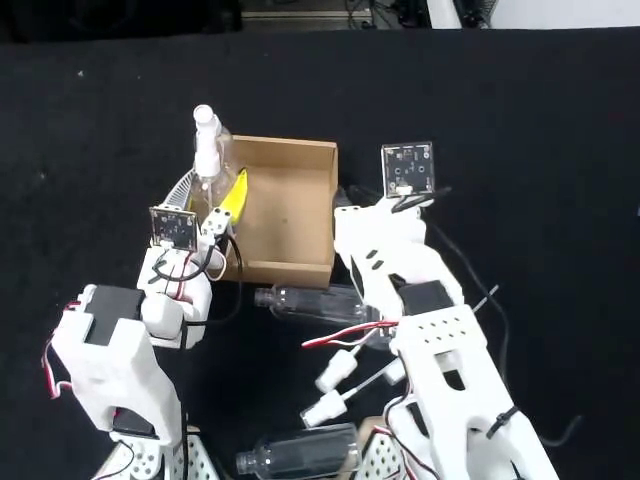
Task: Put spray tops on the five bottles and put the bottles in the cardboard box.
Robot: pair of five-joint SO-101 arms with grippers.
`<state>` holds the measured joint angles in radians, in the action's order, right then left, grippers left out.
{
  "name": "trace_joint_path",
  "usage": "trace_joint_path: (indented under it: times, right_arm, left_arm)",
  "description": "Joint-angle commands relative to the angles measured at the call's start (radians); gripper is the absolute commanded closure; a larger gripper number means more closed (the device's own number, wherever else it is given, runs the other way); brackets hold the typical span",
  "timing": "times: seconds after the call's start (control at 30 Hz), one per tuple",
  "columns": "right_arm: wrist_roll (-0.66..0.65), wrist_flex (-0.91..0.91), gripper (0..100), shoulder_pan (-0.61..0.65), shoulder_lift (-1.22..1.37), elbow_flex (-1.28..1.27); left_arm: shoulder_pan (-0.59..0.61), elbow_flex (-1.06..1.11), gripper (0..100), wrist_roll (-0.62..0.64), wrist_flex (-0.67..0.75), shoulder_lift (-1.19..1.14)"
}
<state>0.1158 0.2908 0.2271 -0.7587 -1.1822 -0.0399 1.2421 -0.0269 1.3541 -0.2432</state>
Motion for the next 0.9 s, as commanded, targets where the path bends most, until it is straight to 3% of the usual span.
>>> trace_joint_path:
  times: [0.0, 0.27, 0.7, 0.87]
  right_arm:
    - [-0.008, -0.026, 97.6, -0.015, 0.001, 0.01]
    - [-0.008, -0.026, 97.6, -0.015, 0.001, 0.012]
    - [-0.008, -0.026, 97.6, -0.015, 0.001, 0.012]
    - [-0.008, -0.026, 97.6, -0.015, 0.001, 0.012]
  left_arm:
    - [-0.001, -0.041, 80, -0.002, 0.031, 0.003]
    - [0.001, -0.041, 72, -0.002, 0.031, 0.003]
    - [0.001, -0.033, 74, -0.003, 0.037, 0.014]
    - [0.001, 0.007, 74, -0.003, 0.029, 0.127]
